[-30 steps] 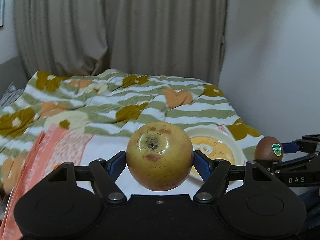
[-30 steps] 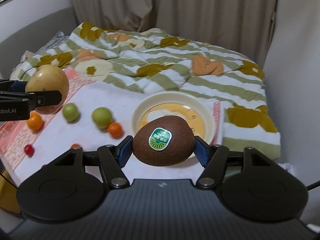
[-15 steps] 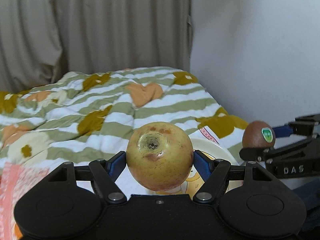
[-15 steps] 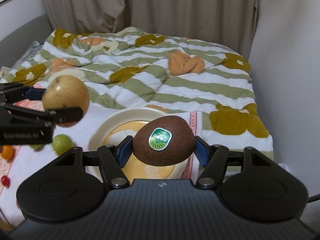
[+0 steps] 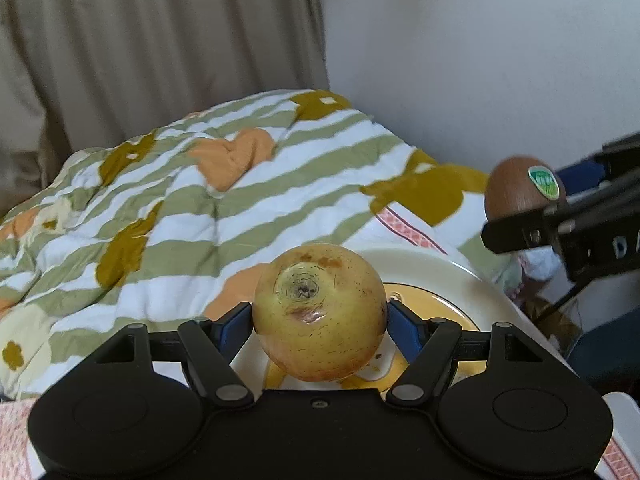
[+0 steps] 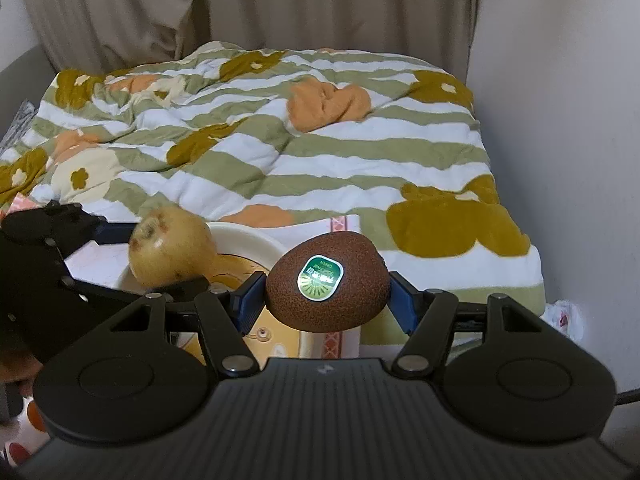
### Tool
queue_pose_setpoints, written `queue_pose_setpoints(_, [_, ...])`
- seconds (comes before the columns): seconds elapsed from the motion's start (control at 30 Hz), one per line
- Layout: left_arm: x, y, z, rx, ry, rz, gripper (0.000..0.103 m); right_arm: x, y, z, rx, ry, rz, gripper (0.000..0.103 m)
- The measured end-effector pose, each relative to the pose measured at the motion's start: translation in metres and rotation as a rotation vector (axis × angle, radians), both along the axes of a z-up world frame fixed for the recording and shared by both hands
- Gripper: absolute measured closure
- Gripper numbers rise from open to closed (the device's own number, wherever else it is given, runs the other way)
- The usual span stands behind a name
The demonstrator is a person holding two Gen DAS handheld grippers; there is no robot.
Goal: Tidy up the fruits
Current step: 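Carry the kiwi and pear to the white bowl with both grippers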
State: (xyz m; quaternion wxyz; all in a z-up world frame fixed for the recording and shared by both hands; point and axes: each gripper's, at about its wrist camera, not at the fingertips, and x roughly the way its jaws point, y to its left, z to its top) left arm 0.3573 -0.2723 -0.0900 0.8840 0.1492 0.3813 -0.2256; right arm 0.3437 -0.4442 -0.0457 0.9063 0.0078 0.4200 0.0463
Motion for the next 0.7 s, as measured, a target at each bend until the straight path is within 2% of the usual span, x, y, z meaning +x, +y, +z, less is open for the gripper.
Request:
queue_pose_setpoints(0.27, [0.007, -0.018, -0.019, 0.060, 0.000, -0.040, 0.026, 0.002, -0.010, -0.007, 0.010, 0.020, -0.018, 0.023])
queue_pose_setpoints(0.4, [0.013, -0.016, -0.021, 0.048, 0.021, -0.028, 0.024, 0.002, -0.011, -0.007, 0.015, 0.019, -0.017, 0.023])
queue_pose_setpoints(0.5, [0.009, -0.010, -0.012, 0.017, 0.000, -0.012, 0.000, 0.000, -0.012, -0.004, 0.013, 0.015, -0.014, 0.023])
queue_pose_setpoints(0.7, [-0.009, 0.014, 0.002, -0.031, 0.023, 0.029, 0.000, -0.003, -0.006, 0.002, -0.022, 0.001, 0.042, 0.023])
